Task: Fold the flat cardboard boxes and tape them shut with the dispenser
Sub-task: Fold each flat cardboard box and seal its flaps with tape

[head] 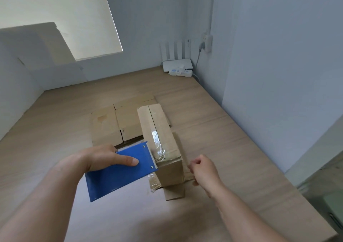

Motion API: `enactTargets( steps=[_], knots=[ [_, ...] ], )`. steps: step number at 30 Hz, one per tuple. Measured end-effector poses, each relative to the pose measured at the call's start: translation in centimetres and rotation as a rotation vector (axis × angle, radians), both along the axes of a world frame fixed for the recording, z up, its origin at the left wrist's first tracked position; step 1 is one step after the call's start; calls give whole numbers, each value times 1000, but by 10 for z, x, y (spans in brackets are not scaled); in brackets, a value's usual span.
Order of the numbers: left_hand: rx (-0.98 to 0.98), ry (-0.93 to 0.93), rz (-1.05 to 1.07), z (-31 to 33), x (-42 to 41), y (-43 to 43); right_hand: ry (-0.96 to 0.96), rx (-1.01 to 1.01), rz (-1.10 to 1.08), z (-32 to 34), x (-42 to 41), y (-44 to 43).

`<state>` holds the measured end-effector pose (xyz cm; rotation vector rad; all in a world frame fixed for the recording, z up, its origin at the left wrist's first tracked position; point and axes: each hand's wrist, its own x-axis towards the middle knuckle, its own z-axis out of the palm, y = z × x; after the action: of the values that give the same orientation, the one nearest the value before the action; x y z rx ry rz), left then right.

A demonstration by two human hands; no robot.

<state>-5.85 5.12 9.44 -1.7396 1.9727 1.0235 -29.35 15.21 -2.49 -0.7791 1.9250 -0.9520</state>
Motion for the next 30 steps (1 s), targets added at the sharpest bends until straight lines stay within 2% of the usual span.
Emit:
enactTargets(
  steps=[3, 6, 8, 9, 12, 14, 22, 30],
  knots=[
    [6, 2, 9, -3, -1, 0, 328, -156, -55, 16, 7, 2],
    [19, 17, 0, -3, -2, -2, 628, -245, 109, 38, 24, 3],
    [20, 20, -8, -3, -1, -3, 720, -203, 188, 36, 32, 2],
    [15, 20, -5, -2, -1, -2, 685, -190, 187, 33, 33, -1],
    [18, 43, 5, -4, 0, -2, 366, -214, 92, 31, 30, -10],
    [31, 60, -9, -3, 2, -1, 231, -238, 62, 31, 29, -13],
    [57, 152, -3, 18, 30, 6, 225, -279, 110, 32, 34, -15],
    [-13, 36, 51, 22, 47, 7, 243, -265, 100, 35, 31, -17]
  ],
)
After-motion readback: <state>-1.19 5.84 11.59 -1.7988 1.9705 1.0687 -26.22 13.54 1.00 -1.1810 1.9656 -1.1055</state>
